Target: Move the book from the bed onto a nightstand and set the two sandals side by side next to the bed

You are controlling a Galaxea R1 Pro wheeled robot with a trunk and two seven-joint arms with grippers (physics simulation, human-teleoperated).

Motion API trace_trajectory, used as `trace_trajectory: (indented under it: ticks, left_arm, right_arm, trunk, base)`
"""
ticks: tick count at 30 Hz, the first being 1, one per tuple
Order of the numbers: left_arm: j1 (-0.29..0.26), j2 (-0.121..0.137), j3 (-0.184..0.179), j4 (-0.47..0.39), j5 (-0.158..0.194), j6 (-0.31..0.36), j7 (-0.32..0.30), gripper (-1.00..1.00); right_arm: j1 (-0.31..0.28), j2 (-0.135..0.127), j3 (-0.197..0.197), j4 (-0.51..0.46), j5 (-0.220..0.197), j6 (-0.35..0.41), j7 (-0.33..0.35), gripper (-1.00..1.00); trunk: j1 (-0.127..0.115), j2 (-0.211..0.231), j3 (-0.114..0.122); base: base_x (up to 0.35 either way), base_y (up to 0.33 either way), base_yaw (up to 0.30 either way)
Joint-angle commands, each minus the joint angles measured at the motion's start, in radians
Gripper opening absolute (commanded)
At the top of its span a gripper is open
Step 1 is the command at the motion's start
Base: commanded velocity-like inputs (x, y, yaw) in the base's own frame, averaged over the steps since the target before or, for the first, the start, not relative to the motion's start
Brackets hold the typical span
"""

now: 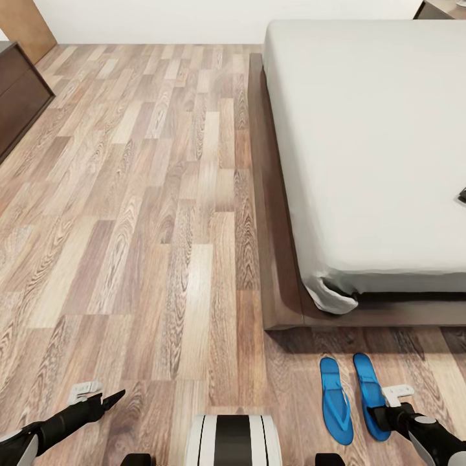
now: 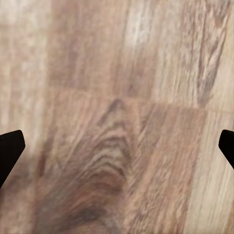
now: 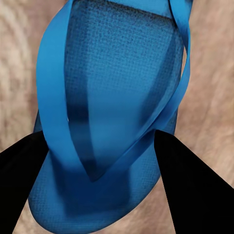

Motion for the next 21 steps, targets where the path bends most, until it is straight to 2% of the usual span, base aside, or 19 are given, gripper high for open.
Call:
trace_trajectory:
  ticks: [1, 21]
  left_arm:
    - [-0.001, -0.001, 0.008, 0.000, -0.005, 0.010, -0.007, 1.00]
    - [-0.001, -0.001, 0.008, 0.000, -0.005, 0.011, -0.008, 1.00]
  right_arm:
    - [-0.002, 0.000, -0.003, 0.004, 0.016, 0.027, 0.008, -1.00]
    - [-0.002, 0.000, -0.003, 0.004, 0.016, 0.027, 0.008, -1.00]
  trunk:
    - [0.000, 0.000, 0.000]
    - [-0.001, 0.000, 0.007]
  base:
    - [0.000, 0.000, 0.000]
    - [0.000, 0.000, 0.000]
